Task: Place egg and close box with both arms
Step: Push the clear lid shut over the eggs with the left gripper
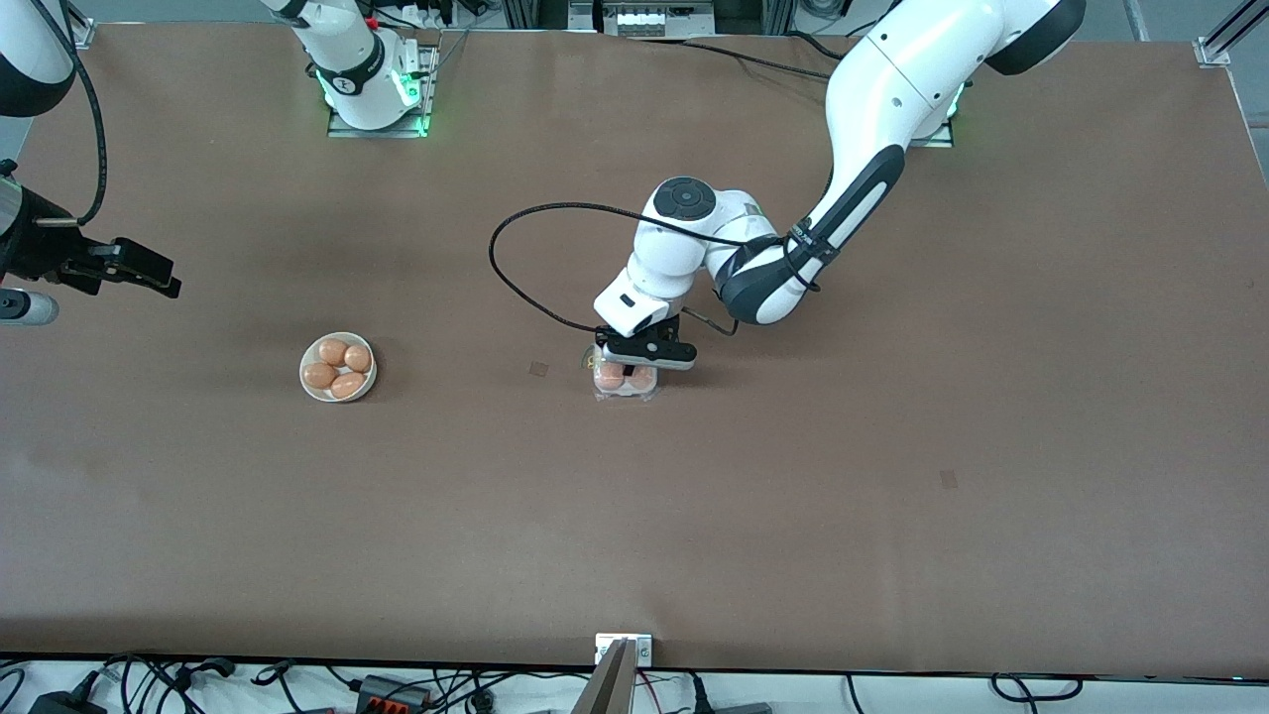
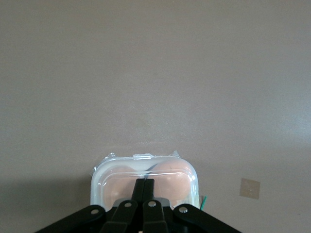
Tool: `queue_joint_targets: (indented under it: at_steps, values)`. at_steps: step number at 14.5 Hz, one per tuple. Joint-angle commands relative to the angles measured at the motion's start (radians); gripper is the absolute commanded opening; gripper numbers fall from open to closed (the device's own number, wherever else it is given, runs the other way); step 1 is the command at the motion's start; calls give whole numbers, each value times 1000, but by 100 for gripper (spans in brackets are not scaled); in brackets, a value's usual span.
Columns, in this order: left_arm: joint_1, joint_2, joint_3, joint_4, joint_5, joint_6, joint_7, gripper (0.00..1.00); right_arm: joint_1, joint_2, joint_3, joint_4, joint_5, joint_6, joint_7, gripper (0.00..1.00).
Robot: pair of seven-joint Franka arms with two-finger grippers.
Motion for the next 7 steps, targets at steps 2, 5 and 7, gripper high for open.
queue_joint_targets:
  at_steps: [2, 5, 7]
  values:
    - [6, 12, -3, 22, 31, -25, -17, 2, 1, -82, 2, -116, -16, 71, -18, 100]
    - [10, -85, -69, 22, 19, -285, -8, 3, 0, -112, 3, -151, -18, 77, -24, 100]
    - [54, -119, -150, 23, 18, -418, -6, 3, 0, -112, 3, -144, -16, 77, -15, 100]
